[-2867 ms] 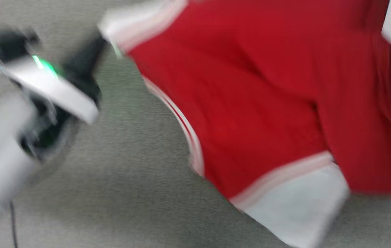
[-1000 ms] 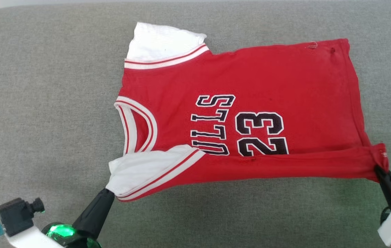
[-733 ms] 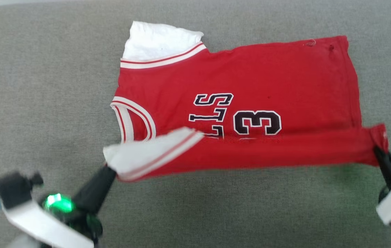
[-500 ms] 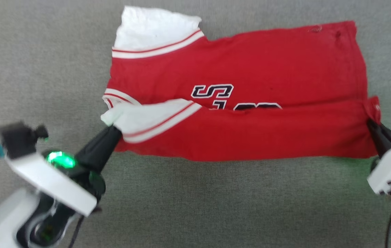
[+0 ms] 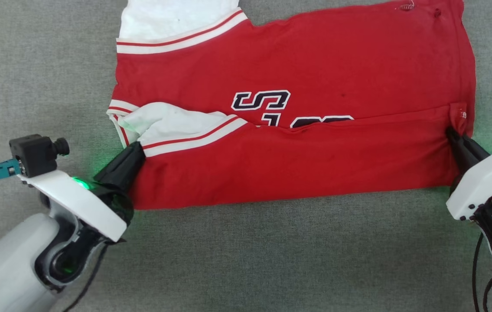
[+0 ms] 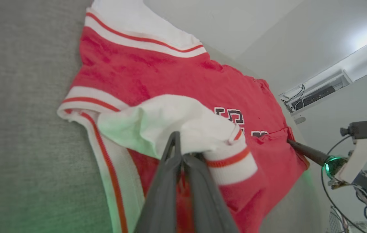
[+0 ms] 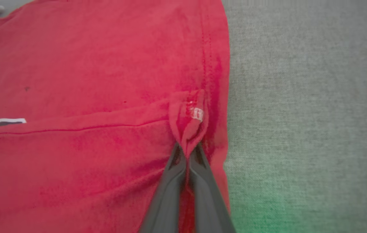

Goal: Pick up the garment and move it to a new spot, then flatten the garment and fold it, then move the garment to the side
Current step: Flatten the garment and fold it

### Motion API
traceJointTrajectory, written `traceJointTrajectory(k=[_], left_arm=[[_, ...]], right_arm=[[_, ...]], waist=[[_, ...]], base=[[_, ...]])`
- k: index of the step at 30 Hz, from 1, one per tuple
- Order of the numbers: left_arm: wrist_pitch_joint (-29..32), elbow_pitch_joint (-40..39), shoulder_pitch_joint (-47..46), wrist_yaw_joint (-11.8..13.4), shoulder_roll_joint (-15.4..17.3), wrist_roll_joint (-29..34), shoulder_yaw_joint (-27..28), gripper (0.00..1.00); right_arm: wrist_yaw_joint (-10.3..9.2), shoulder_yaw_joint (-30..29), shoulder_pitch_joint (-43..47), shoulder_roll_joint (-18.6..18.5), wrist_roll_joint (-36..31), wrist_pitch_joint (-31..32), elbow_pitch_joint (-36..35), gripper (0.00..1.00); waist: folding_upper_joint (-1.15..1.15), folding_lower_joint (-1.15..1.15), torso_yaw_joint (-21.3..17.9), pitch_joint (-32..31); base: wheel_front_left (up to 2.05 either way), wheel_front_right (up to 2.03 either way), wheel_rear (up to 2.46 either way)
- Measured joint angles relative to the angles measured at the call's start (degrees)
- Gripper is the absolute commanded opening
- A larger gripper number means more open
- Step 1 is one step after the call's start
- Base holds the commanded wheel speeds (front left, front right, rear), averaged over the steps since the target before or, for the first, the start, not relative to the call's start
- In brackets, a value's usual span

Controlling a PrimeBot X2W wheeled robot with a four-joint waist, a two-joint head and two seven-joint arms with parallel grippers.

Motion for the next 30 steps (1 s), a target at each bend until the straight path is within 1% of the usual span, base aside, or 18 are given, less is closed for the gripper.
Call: traceJointTrajectory(k=[1, 2, 5, 11, 13, 15, 16, 18, 21, 26, 30], left_arm=[[-0.4, 0.5, -0.5, 0.0, 0.5, 1.4, -0.8, 1.0], [-0.9, 1.0, -1.0, 0.0, 1.2, 2.5, -1.3, 1.0], [-1.5, 1.3, -2.1, 0.0, 4.0, 5.1, -2.2, 1.0], [-1.3, 0.7, -3.9, 0.0, 12.1, 8.8, -1.9, 1.0], [2.8, -0.4, -4.8, 0.0, 14.6, 8.4, -2.6, 1.0], [9.6, -2.6, -5.7, 0.0, 16.2, 8.0, -4.8, 1.0], [13.5, -4.0, -6.1, 0.0, 16.6, 7.1, -6.1, 1.0], [19.4, -5.2, -6.7, 0.0, 16.7, 4.0, -7.4, 1.0], [25.7, -4.1, -8.2, 0.2, 16.6, 0.7, -8.4, 1.0], [32.8, -0.7, -8.3, 0.5, 14.9, -5.0, -10.2, 1.0], [35.9, 2.1, -7.8, 0.4, 14.1, -7.6, -11.2, 1.0]], right_arm=[[-0.01, 0.3, -0.1, -0.2, -0.3, -0.6, 0.2, 0.47], [0.0, 0.4, -0.2, -0.4, -0.6, -1.2, 0.4, 1.0], [-0.03, 0.4, 0.1, -0.6, -1.0, -2.6, 0.3, 1.0], [-0.03, -0.6, 1.7, -0.4, -1.0, -4.6, -3.4, 1.0], [-0.03, -0.8, 2.1, -0.3, -1.0, -5.0, -4.2, 1.0], [-0.03, -0.8, 2.1, -0.1, -1.0, -5.0, -4.8, 1.0], [-0.03, -0.6, 2.1, -0.1, -1.1, -5.0, -4.9, 1.0], [-0.03, 0.2, 2.1, -0.4, -1.8, -5.0, -4.7, 1.0], [-0.03, 1.1, 2.1, -0.3, -1.9, -5.0, -4.3, 1.0], [-0.03, 1.3, 2.1, 0.4, -1.8, -5.0, -4.3, 1.0], [-0.04, 1.0, 2.1, 0.4, -1.8, -5.0, -4.6, 1.0]], waist=[[0.0, 0.0, 0.0, -0.2], [0.0, 0.0, 0.1, -0.5], [0.0, 0.0, 0.2, -1.7], [0.0, 0.0, 0.9, -5.1], [0.0, 0.0, 1.2, -6.1], [0.0, 0.0, 1.4, -6.8], [0.0, 0.0, 1.5, -6.9], [0.0, 0.0, 1.3, -6.9], [0.0, 0.0, 0.5, -6.7], [0.0, 0.0, -1.5, -6.1], [0.0, 0.0, -2.9, -5.4]], base=[[0.0, 0.0, 0.0], [0.0, 0.0, 0.0], [0.0, 0.0, 0.0], [0.0, 0.0, 0.0], [0.0, 0.0, 0.0], [0.0, 0.0, 0.0], [0.0, 0.0, 0.0], [0.0, 0.0, 0.0], [0.0, 0.0, 0.0], [0.0, 0.0, 0.0], [0.0, 0.0, 0.0]])
